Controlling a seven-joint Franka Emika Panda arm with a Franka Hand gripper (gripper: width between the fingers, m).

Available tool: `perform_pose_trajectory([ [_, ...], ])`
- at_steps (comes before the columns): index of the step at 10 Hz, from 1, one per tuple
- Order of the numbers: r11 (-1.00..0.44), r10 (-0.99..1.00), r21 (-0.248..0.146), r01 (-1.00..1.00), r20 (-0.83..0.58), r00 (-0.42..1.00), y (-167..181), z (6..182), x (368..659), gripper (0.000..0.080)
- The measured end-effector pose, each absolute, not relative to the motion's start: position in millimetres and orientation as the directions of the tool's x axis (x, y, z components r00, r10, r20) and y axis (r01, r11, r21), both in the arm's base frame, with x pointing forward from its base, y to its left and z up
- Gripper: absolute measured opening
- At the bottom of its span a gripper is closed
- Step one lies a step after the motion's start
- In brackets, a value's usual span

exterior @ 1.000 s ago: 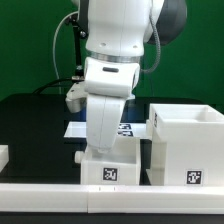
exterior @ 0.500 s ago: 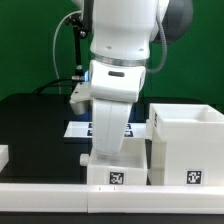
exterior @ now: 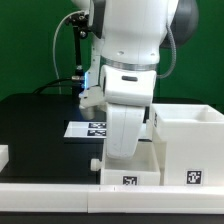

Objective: Assemble drawer

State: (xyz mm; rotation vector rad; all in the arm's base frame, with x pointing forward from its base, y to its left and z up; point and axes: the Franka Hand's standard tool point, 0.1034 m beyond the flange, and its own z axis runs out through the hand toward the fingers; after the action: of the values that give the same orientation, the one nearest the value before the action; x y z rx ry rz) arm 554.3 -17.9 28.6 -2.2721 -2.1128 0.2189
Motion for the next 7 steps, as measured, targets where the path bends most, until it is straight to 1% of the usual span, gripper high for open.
perform_pose_trajectory([
  [2, -0.077, 0.994, -0.120, 0.990, -0.082, 0.068, -18, 27.8, 554, 0.0041],
  [3, -0.062, 0.996, -0.098, 0.993, -0.075, 0.055, -17, 28.2, 556, 0.0041],
  [4, -0.041, 0.997, -0.057, 0.998, -0.063, 0.037, -13, 29.4, 557, 0.0041],
  [7, -0.033, 0.998, -0.044, 0.999, -0.055, 0.030, -7, 26.7, 553, 0.0041],
])
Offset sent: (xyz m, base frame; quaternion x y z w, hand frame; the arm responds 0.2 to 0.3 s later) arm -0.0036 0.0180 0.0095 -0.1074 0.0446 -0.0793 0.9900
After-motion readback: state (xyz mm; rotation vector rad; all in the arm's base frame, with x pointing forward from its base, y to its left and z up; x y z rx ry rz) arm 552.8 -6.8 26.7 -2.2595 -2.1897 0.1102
